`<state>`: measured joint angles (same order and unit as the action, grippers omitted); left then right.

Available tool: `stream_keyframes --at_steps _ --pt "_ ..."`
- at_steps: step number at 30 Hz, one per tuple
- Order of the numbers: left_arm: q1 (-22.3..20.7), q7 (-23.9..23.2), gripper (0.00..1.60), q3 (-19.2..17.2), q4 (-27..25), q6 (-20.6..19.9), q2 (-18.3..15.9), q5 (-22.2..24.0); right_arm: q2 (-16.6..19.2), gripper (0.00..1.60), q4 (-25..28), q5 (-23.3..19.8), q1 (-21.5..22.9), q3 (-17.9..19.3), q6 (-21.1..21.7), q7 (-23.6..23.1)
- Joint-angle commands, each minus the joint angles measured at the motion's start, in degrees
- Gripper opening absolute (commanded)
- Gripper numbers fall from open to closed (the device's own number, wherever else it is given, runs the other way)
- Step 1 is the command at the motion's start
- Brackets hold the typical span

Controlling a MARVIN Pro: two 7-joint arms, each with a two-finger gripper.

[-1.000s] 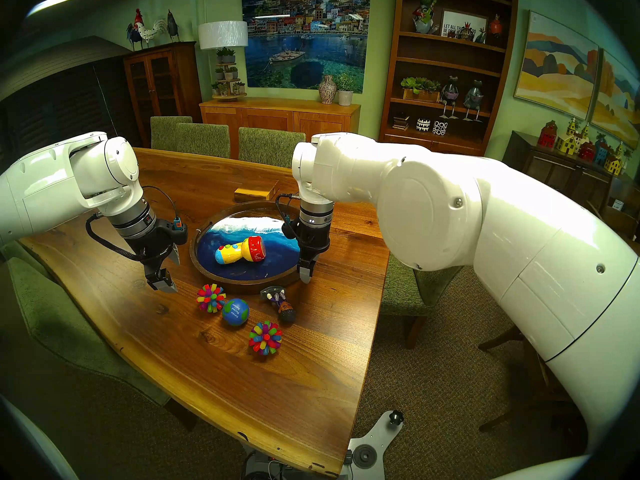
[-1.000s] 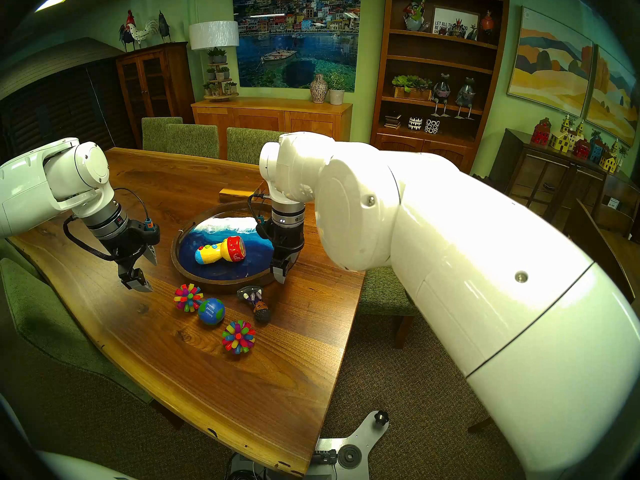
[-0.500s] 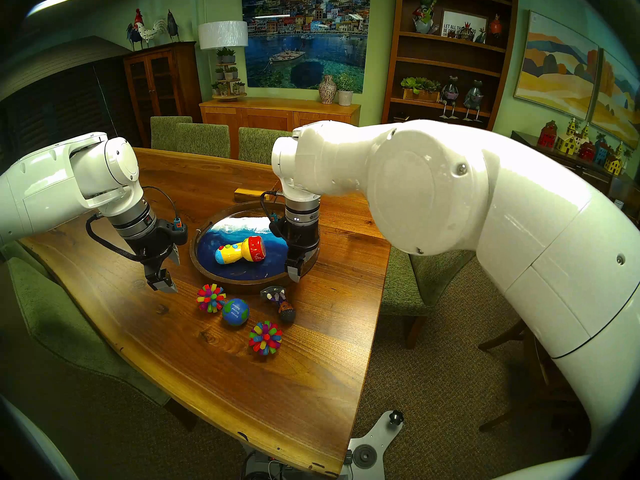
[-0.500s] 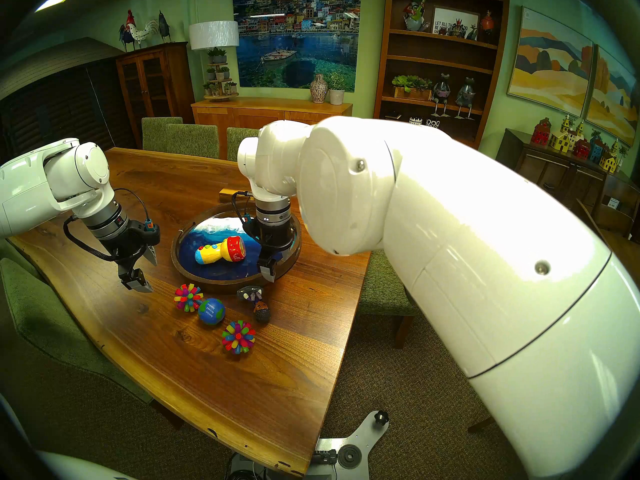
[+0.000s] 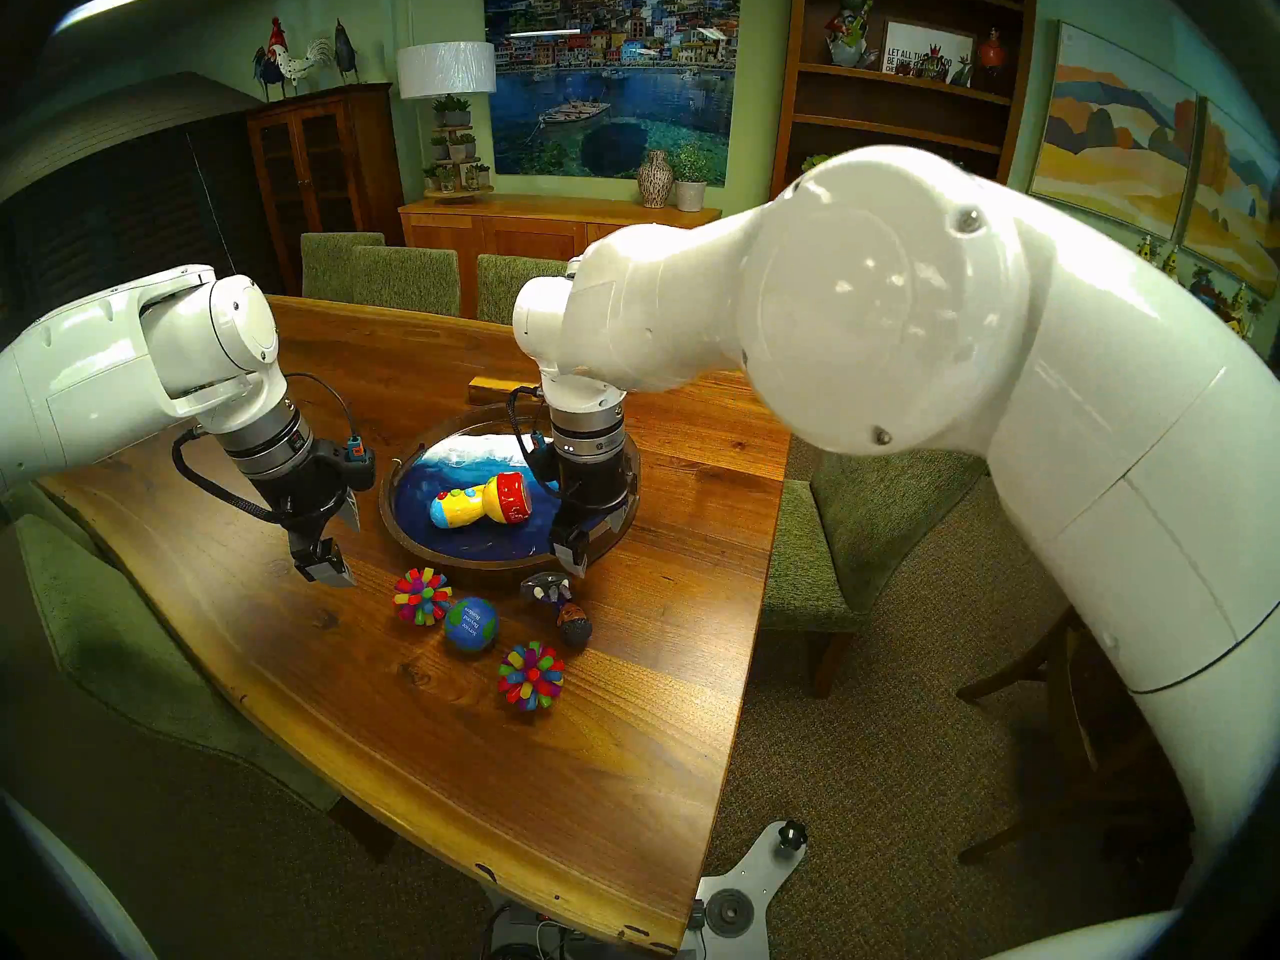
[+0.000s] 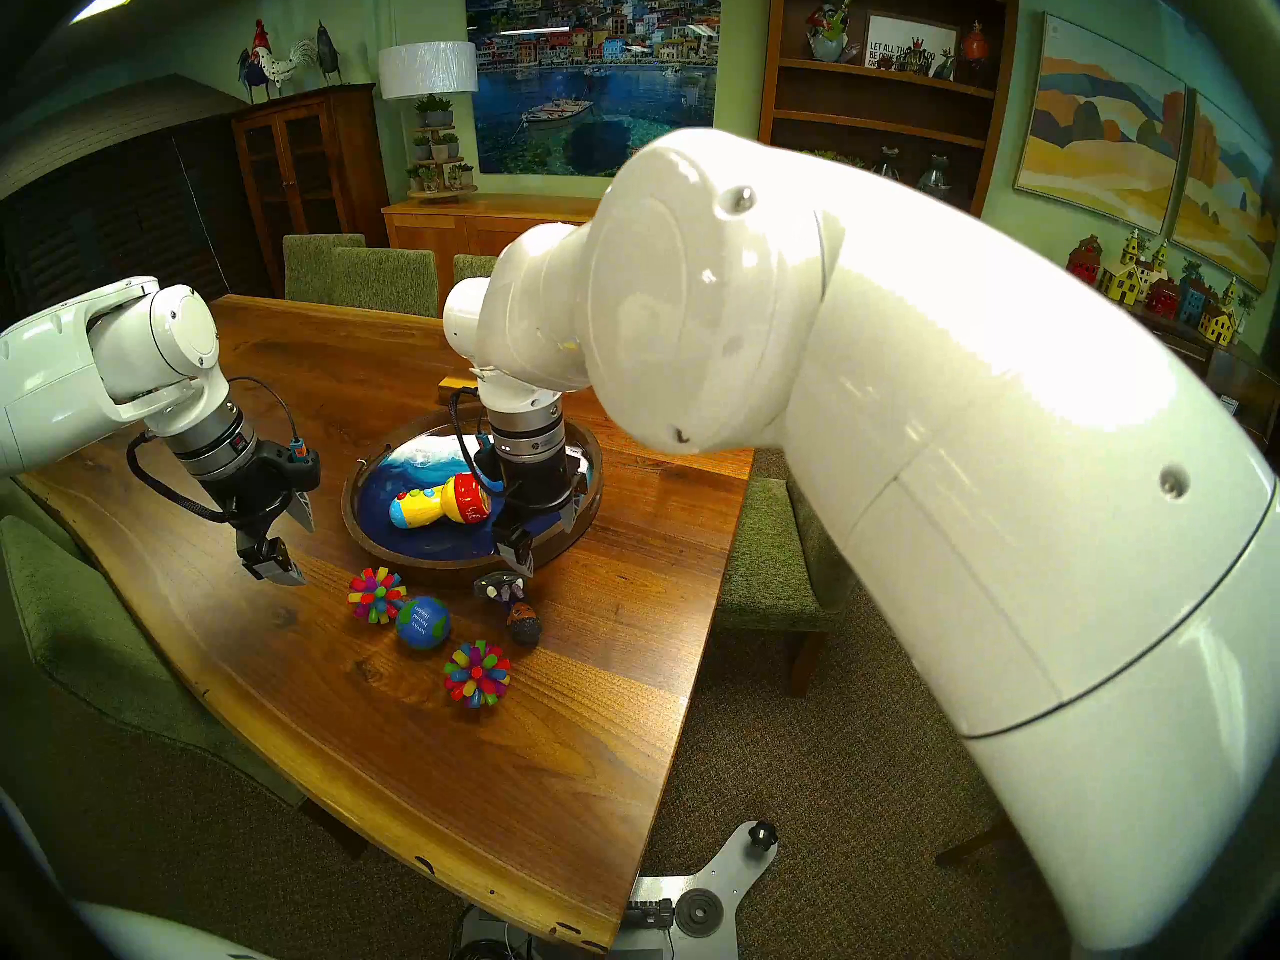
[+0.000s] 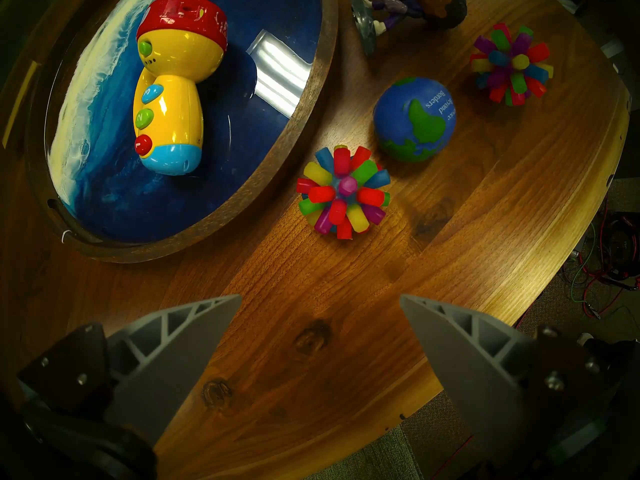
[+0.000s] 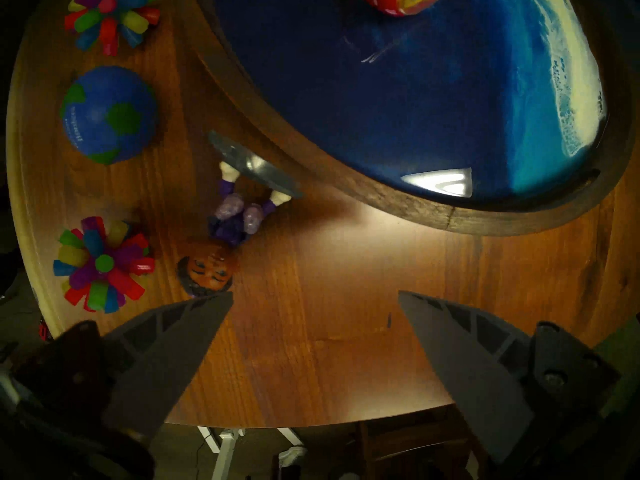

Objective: Put toys in center tray

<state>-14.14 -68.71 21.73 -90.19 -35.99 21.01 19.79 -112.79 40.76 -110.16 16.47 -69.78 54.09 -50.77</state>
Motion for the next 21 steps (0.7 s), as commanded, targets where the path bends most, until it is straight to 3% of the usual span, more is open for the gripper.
stream_keyframes --at_steps 1,11,21 --pt "-1.58 0.09 1.60 -1.25 0.03 0.04 0.02 -0.03 2.48 1.60 3.87 -3.21 6.44 4.55 0.91 -5.59" --pt "-1.65 0.04 1.60 -1.30 -0.02 0.02 -0.04 -0.06 5.49 1.60 14.31 -7.72 10.41 8.55 0.91 1.15" --pt "-1.66 0.03 1.60 -1.31 -0.03 0.02 -0.05 -0.07 6.80 1.60 16.39 -14.44 8.36 8.81 -4.12 12.56"
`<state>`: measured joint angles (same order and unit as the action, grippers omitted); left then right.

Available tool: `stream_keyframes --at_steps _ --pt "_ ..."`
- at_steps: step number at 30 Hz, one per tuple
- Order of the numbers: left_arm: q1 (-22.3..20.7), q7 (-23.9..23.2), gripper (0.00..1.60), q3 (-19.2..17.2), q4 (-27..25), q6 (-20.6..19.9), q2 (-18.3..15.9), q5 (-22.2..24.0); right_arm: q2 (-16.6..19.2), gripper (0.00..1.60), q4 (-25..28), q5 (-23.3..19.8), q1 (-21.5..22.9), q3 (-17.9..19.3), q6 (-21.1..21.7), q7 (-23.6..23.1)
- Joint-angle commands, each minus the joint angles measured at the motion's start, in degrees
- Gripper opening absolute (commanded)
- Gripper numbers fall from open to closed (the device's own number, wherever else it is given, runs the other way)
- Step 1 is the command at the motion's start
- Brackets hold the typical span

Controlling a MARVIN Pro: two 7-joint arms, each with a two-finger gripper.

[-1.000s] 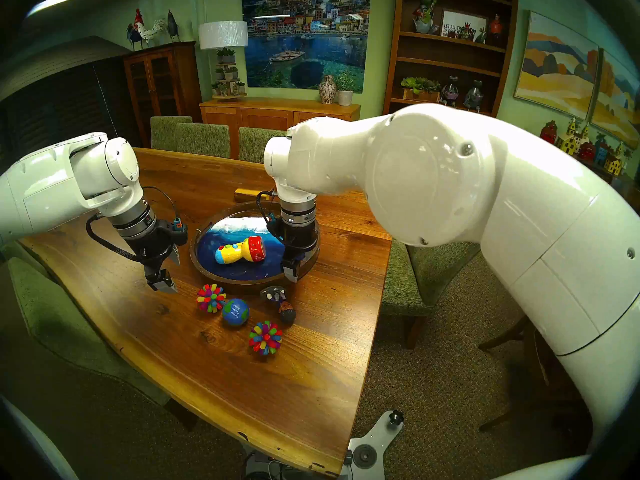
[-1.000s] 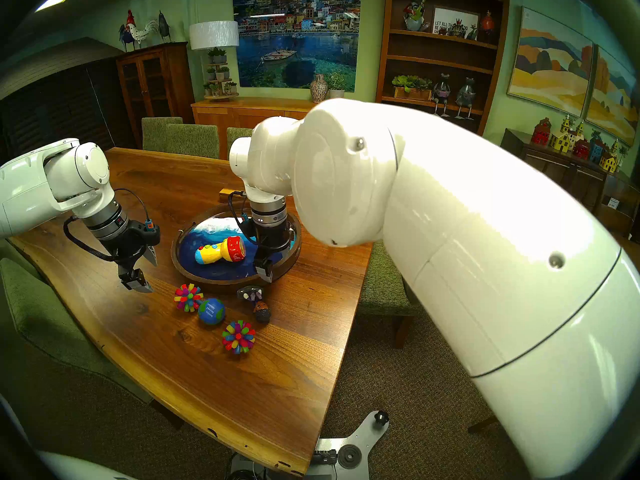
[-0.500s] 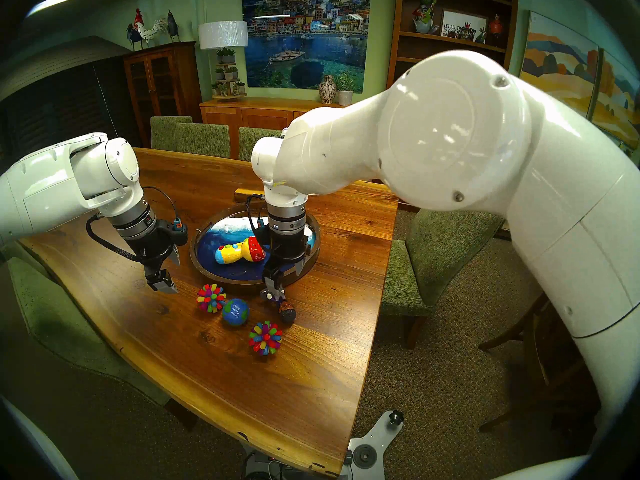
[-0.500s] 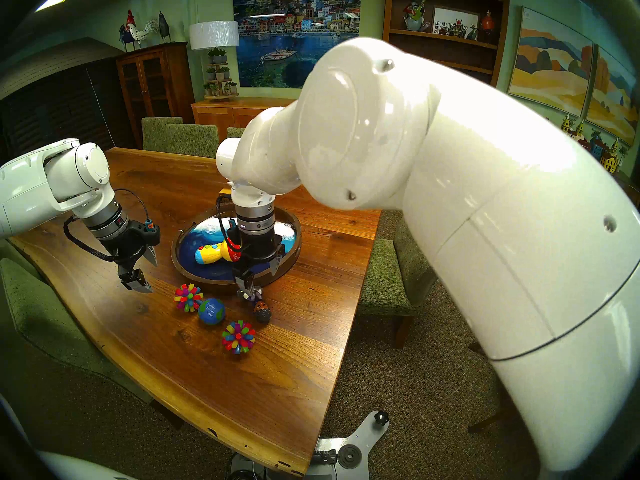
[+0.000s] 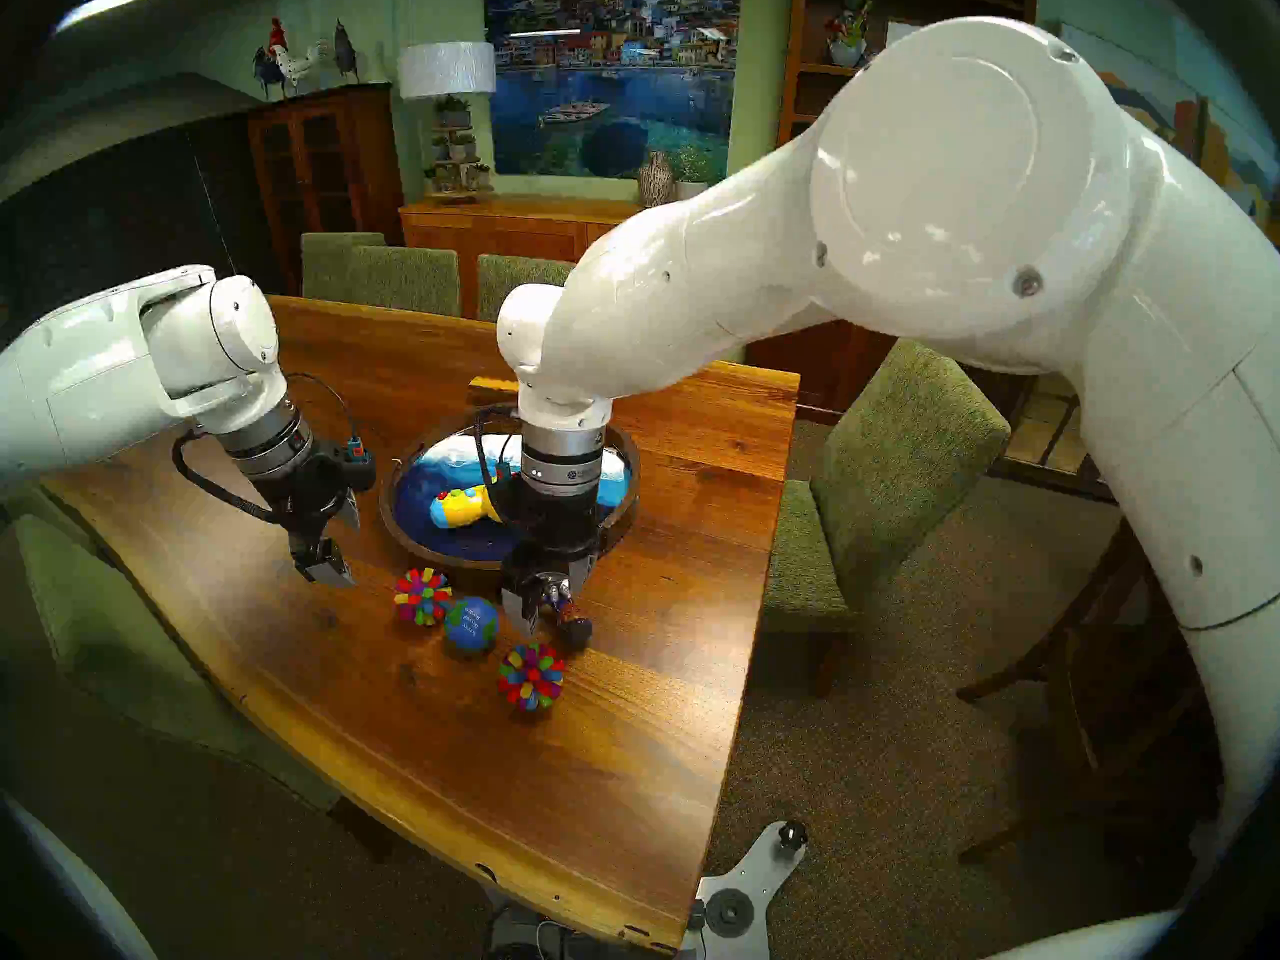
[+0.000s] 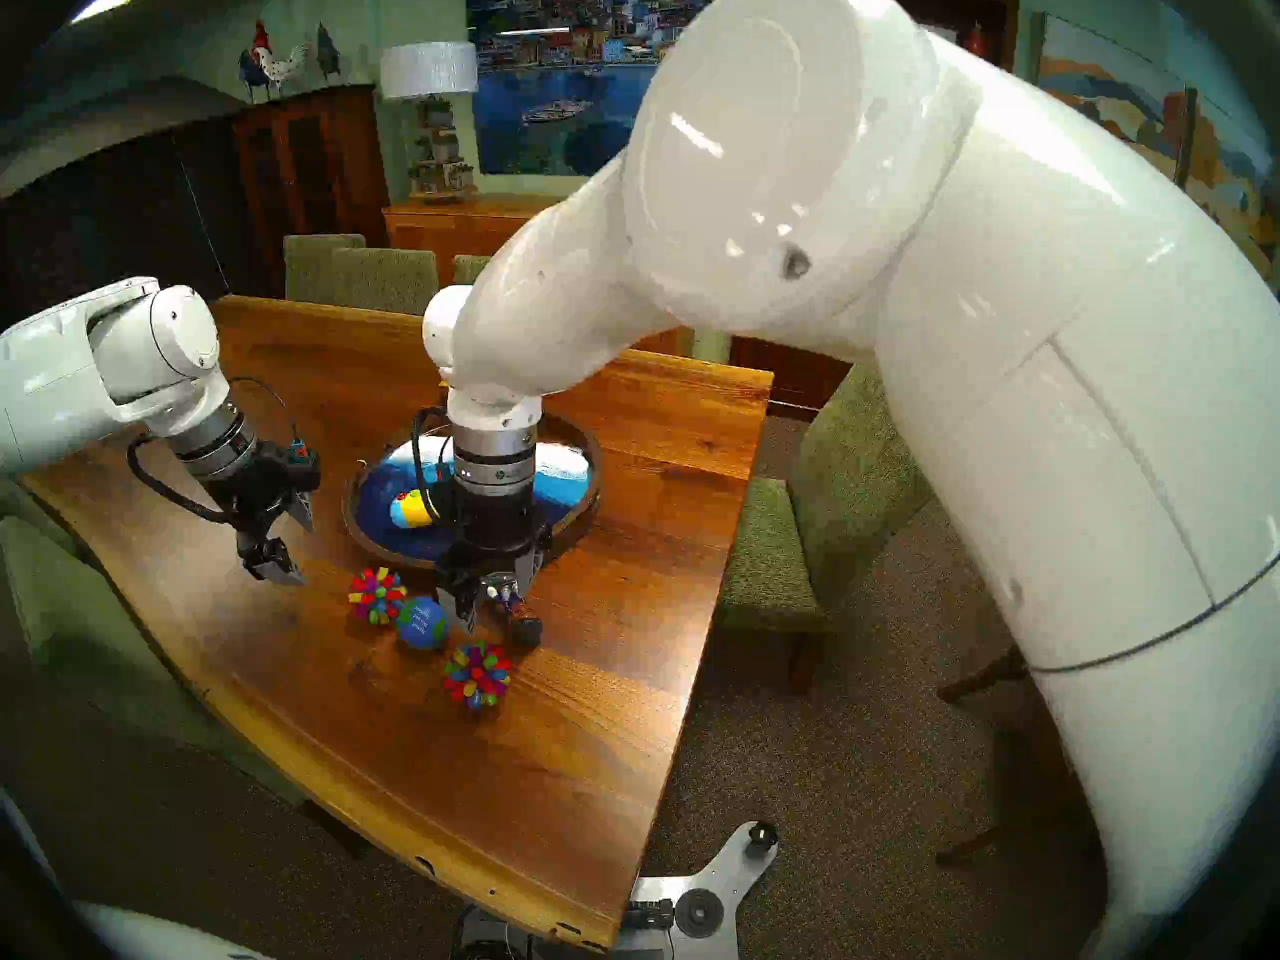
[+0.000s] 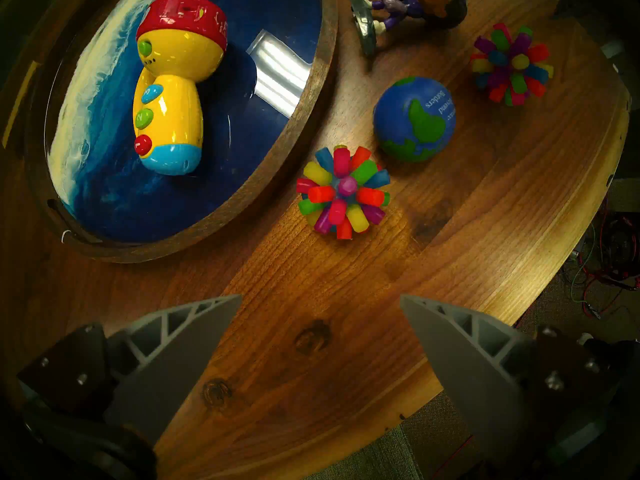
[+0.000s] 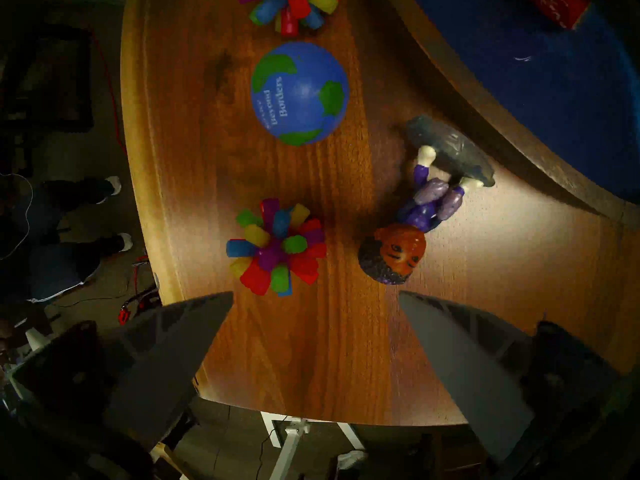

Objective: Put toys in center tray

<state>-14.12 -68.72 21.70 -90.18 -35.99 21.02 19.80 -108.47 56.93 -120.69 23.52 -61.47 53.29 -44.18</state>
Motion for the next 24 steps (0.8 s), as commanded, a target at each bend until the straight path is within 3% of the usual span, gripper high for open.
stream_keyframes --at_steps 1,6,10,24 --pt "-1.69 0.03 1.60 -1.29 -0.05 0.02 -0.06 -0.08 2.62 1.60 0.48 -4.72 1.18 0.51 -3.94 7.22" --pt "-1.70 0.02 1.60 -1.29 -0.06 0.01 -0.07 -0.09 3.07 1.60 1.28 -8.04 0.78 0.27 -5.89 12.18" --pt "-1.72 0.01 1.60 -1.29 -0.08 0.00 -0.08 -0.10 2.45 1.60 0.23 -10.37 -0.39 -0.13 -5.01 14.61" --pt "-1.72 0.00 1.60 -1.30 -0.09 0.00 -0.09 -0.12 -0.94 1.60 -6.03 -12.33 -4.85 -2.03 -1.38 17.82"
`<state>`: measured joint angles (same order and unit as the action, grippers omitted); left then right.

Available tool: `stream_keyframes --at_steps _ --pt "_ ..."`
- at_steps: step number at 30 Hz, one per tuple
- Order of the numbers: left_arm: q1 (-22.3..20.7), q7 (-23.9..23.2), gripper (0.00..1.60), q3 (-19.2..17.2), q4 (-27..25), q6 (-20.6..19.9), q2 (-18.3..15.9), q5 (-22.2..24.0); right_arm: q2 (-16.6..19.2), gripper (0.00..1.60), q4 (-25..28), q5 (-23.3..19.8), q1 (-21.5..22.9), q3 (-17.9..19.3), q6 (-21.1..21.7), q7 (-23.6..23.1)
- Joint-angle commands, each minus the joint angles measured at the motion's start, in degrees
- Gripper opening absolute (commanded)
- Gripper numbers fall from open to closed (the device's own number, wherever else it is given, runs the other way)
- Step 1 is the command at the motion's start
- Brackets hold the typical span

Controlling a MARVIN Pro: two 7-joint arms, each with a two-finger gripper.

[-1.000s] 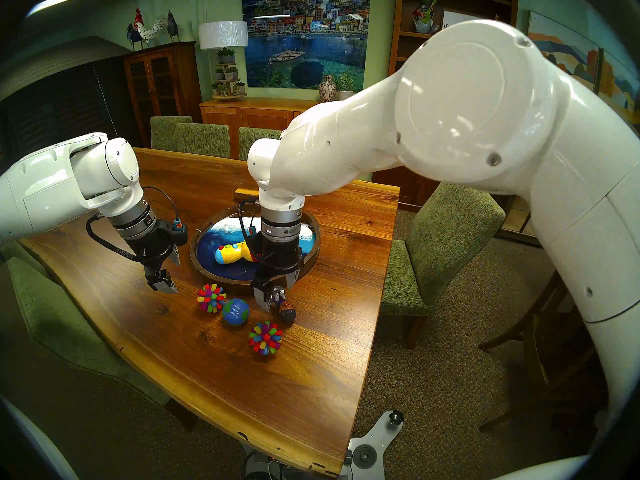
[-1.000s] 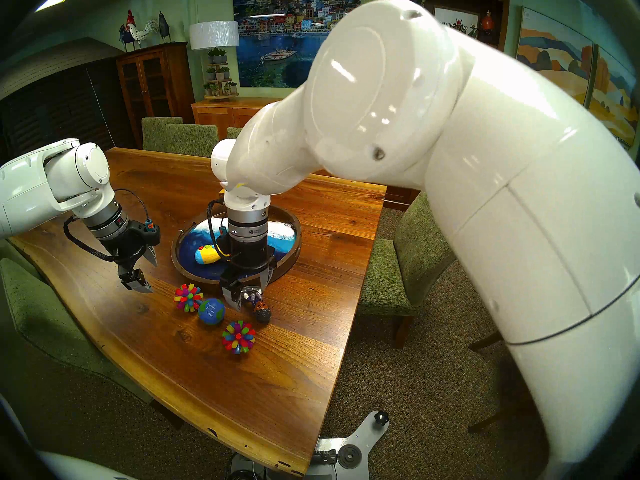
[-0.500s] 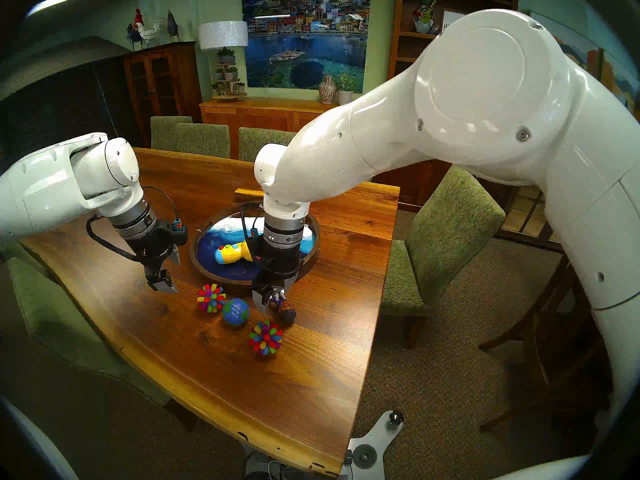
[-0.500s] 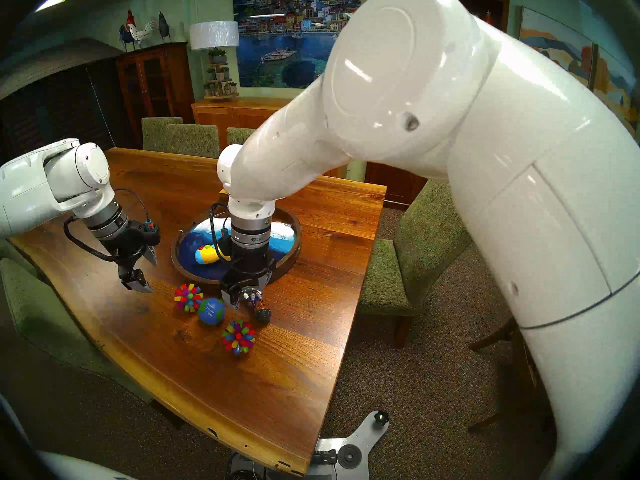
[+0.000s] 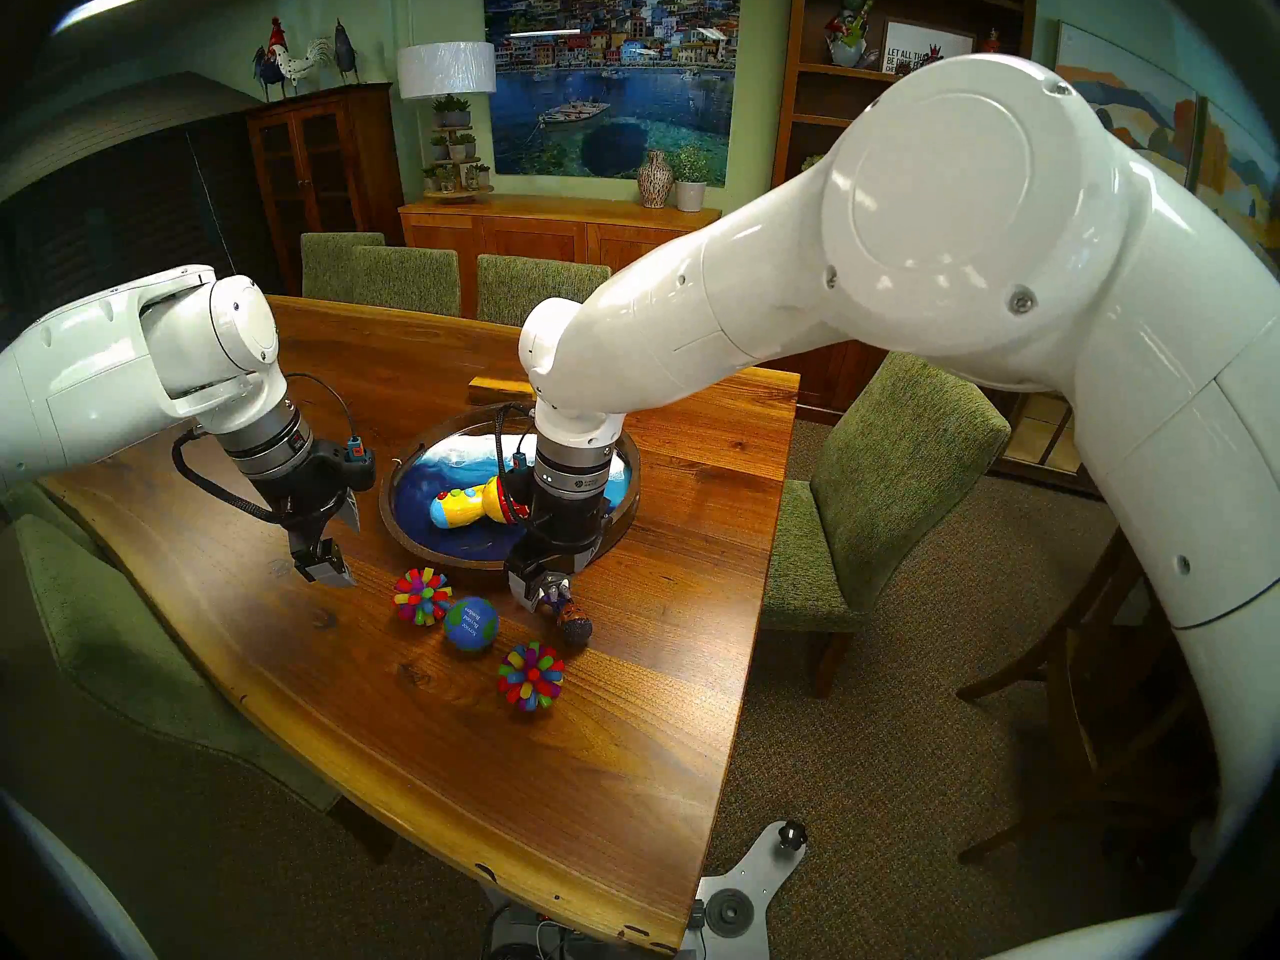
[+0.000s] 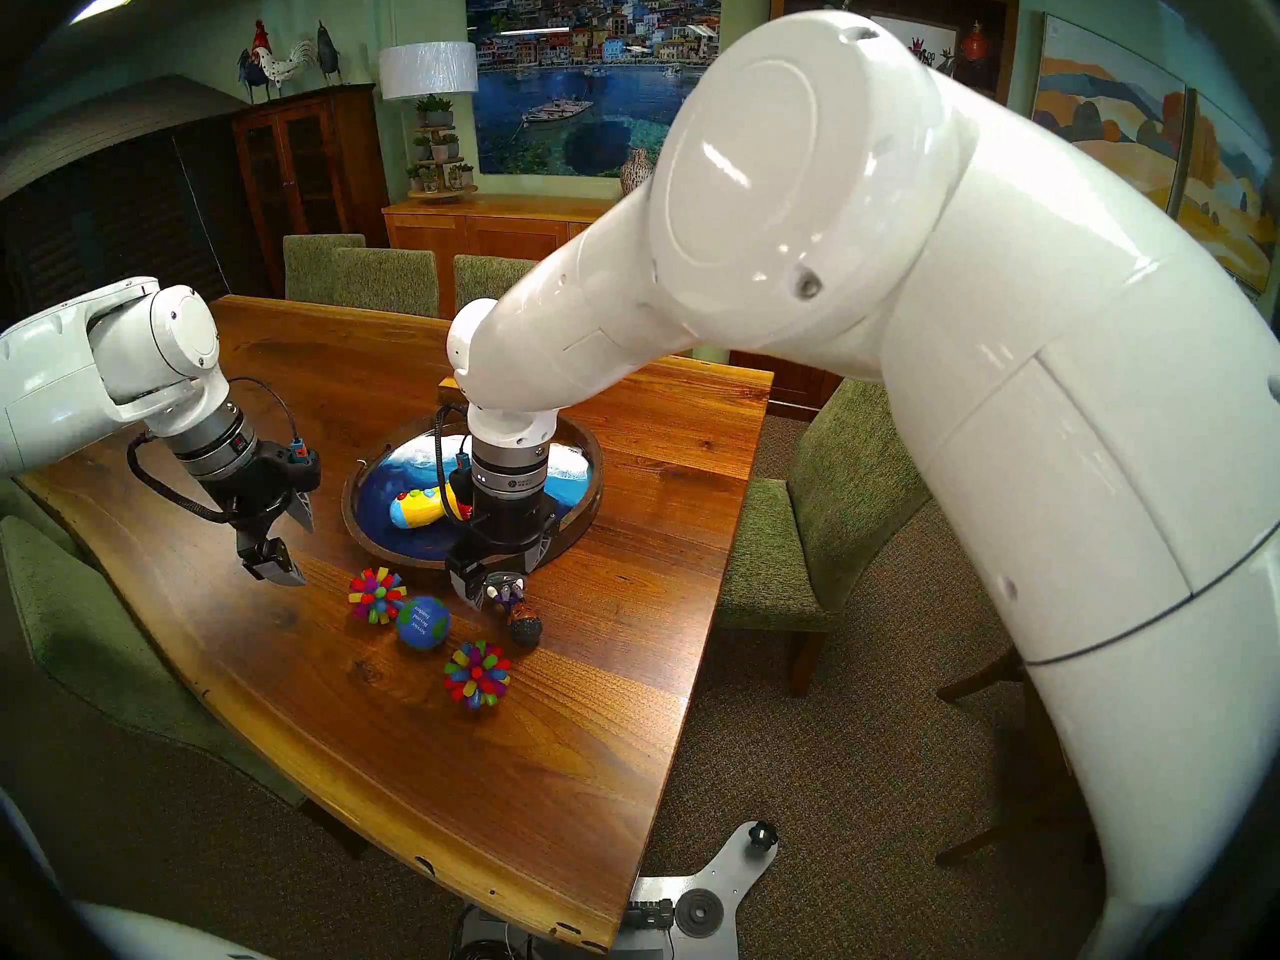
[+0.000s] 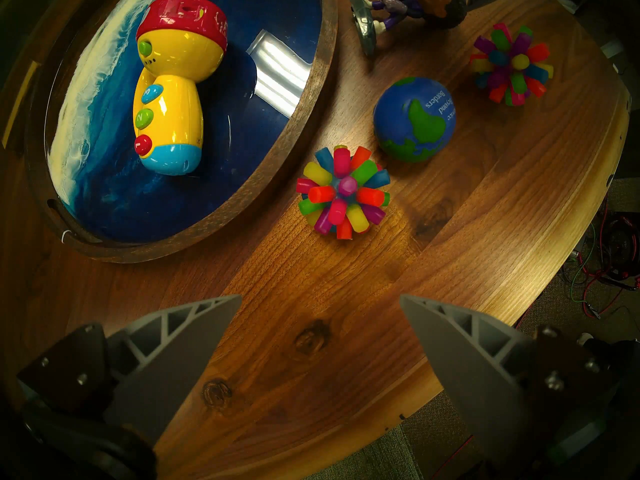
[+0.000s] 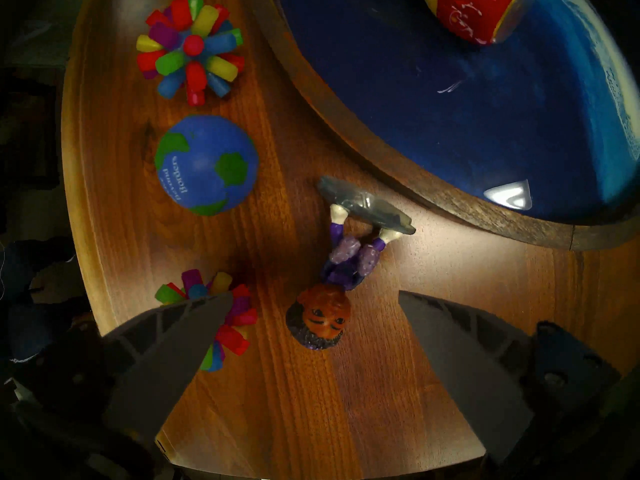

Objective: Put toys in center tray

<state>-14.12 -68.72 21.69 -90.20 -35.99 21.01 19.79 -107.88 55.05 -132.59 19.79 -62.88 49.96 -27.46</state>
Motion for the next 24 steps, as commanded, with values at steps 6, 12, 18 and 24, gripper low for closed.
stream_keyframes --at_steps 6,12,18,24 --pt "-1.72 0.00 1.60 -1.29 -0.08 0.00 -0.08 -0.10 -2.78 1.60 -8.39 -0.08 -4.28 -1.69 3.57 0.11" --pt "-1.72 0.00 1.60 -1.29 -0.08 0.00 -0.08 -0.10 -3.97 1.60 -13.22 0.89 -8.17 -3.25 5.00 -1.36" --pt "-1.72 0.00 1.60 -1.29 -0.08 0.00 -0.08 -0.11 -4.68 1.60 -16.58 1.83 -11.15 -4.65 5.04 -2.74" --pt "-1.73 0.00 1.60 -1.29 -0.08 -0.01 -0.08 -0.11 -5.54 1.40 -19.93 2.51 -13.93 -5.96 5.04 -3.85"
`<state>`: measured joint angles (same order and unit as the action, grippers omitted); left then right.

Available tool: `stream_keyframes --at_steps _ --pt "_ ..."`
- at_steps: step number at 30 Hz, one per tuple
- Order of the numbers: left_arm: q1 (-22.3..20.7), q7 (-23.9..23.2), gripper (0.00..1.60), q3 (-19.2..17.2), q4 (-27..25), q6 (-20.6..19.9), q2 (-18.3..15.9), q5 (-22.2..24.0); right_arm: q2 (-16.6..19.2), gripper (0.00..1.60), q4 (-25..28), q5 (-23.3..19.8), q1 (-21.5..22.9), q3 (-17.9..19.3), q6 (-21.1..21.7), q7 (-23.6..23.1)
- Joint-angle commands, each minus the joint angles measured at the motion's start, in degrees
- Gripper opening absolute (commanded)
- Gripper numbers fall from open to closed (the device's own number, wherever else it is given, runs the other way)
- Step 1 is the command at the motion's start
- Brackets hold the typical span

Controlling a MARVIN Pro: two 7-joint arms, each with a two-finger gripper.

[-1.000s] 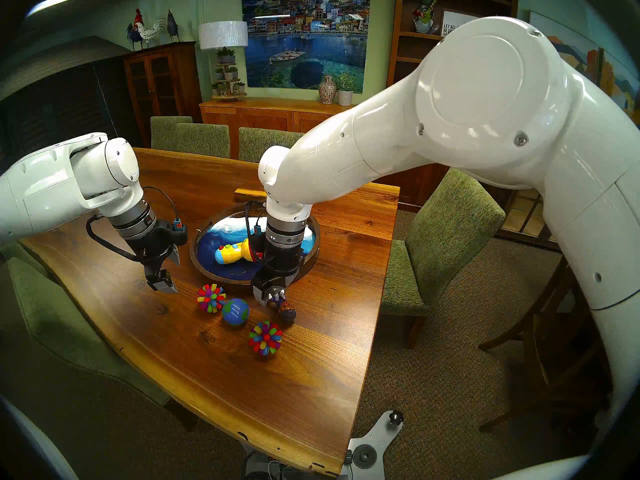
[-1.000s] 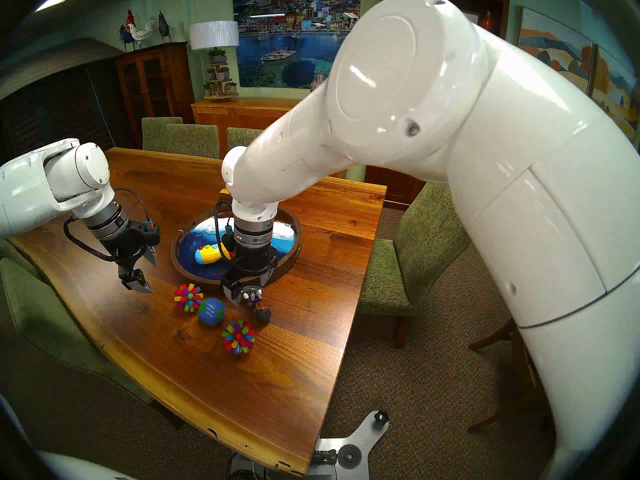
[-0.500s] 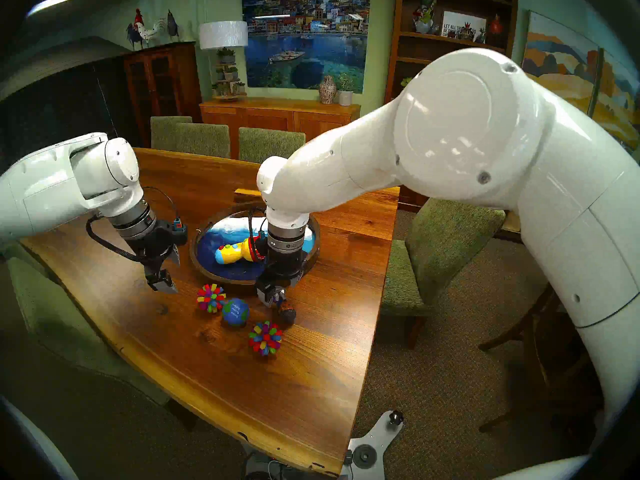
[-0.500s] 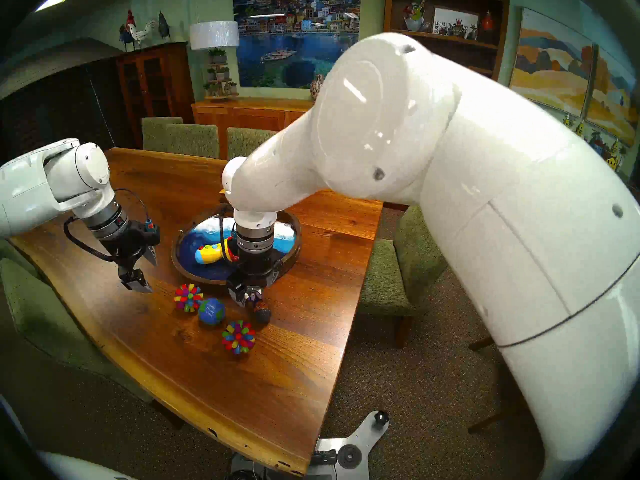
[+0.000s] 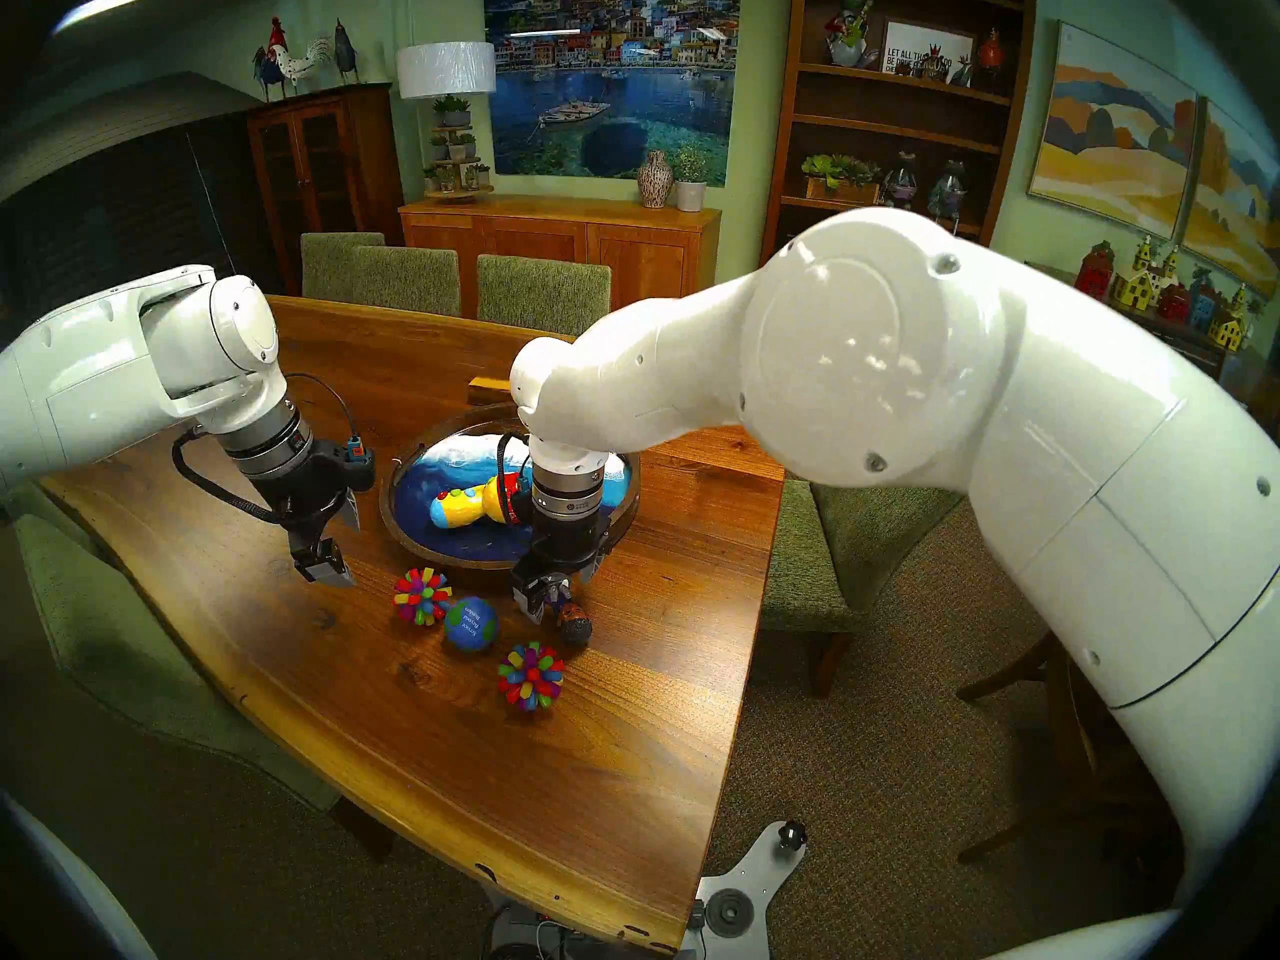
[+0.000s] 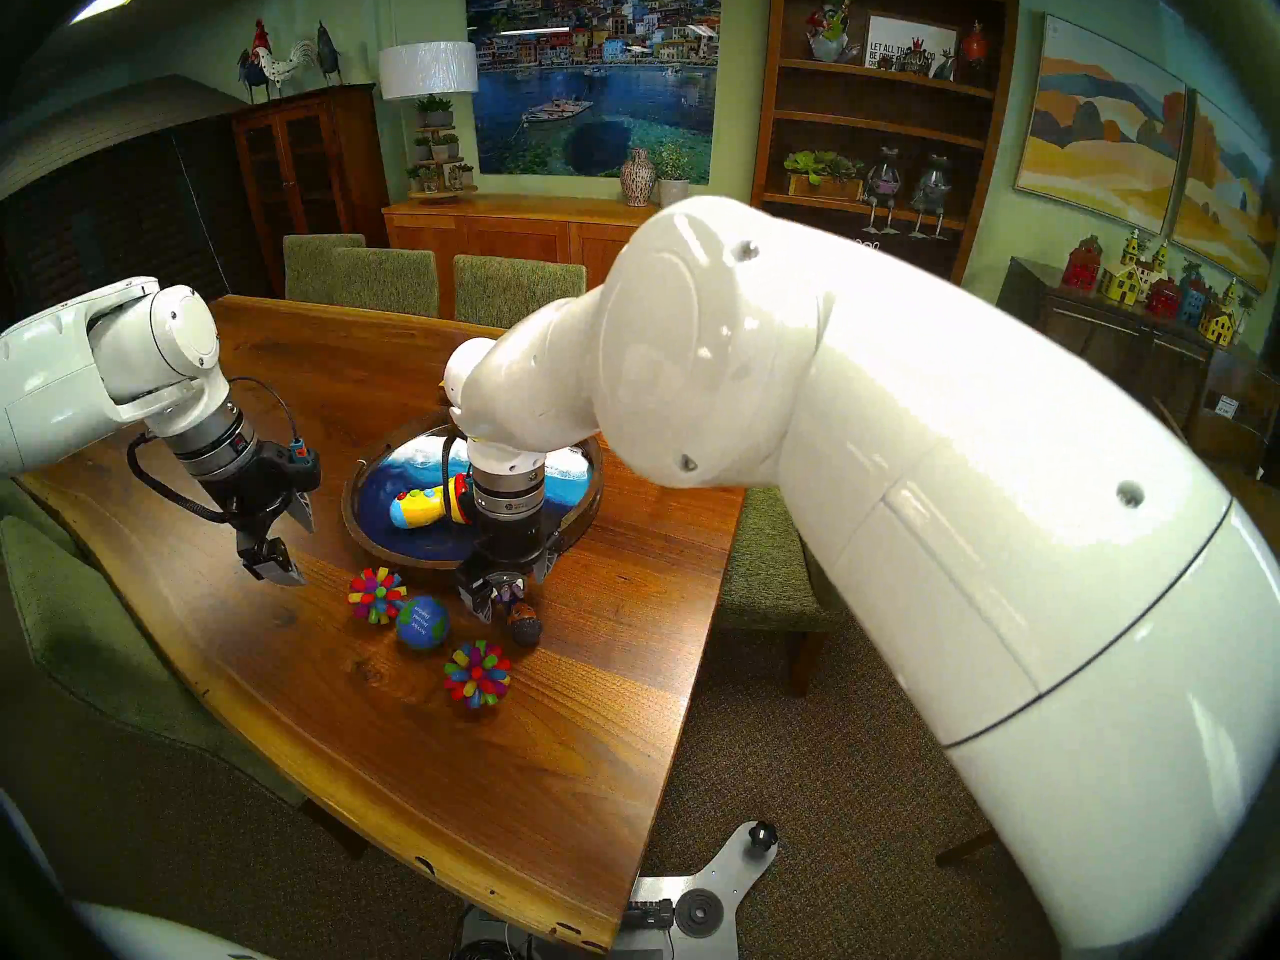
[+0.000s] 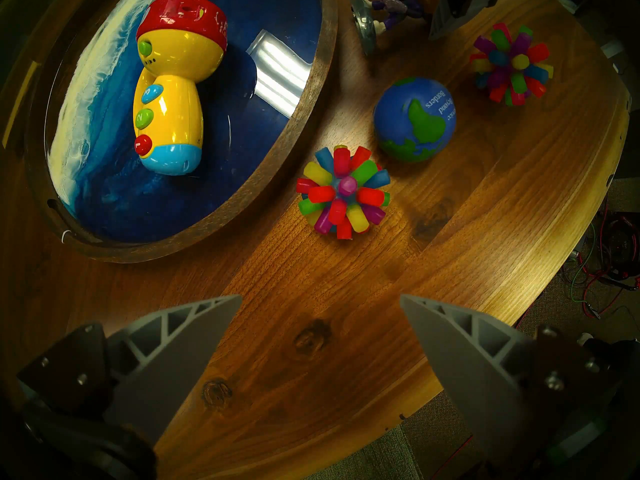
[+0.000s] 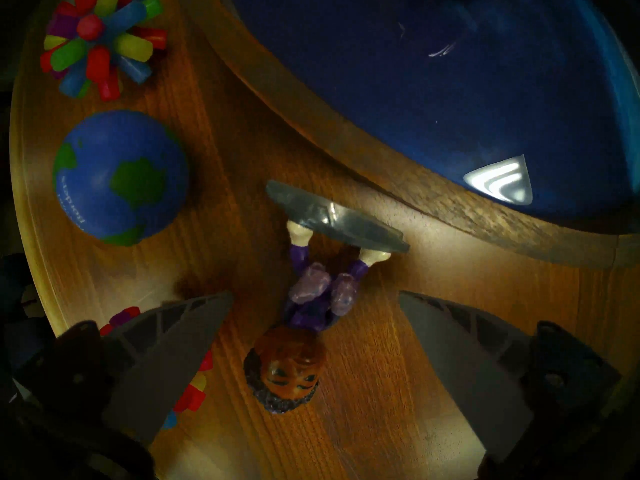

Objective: Put toys in center tray

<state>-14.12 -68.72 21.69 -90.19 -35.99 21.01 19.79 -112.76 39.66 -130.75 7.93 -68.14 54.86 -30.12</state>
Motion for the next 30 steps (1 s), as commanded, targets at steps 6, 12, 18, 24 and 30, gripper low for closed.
stream_keyframes --at_steps 6,12,18,24,30 --pt "-1.72 0.00 1.60 -1.29 -0.08 0.00 -0.08 -0.11 -0.86 0.00 -5.66 0.22 -3.14 -1.84 0.14 -1.57" --pt "-1.71 0.01 1.60 -1.29 -0.07 0.00 -0.07 -0.09 -0.55 0.00 -3.21 -0.66 -0.38 -2.49 0.14 -1.33" --pt "-1.64 0.06 1.60 -1.27 -0.01 0.03 -0.03 -0.05 0.24 0.00 -0.86 -1.26 3.91 -3.00 0.14 -1.46" --pt "-1.56 0.09 1.60 -1.24 0.05 0.04 0.03 -0.02 0.83 0.00 -2.57 -0.61 5.83 -3.21 0.14 -1.46" --pt "-1.52 0.11 1.60 -1.23 0.08 0.05 0.05 -0.01 1.74 0.00 -3.75 -0.37 7.78 -3.29 0.14 -1.85"
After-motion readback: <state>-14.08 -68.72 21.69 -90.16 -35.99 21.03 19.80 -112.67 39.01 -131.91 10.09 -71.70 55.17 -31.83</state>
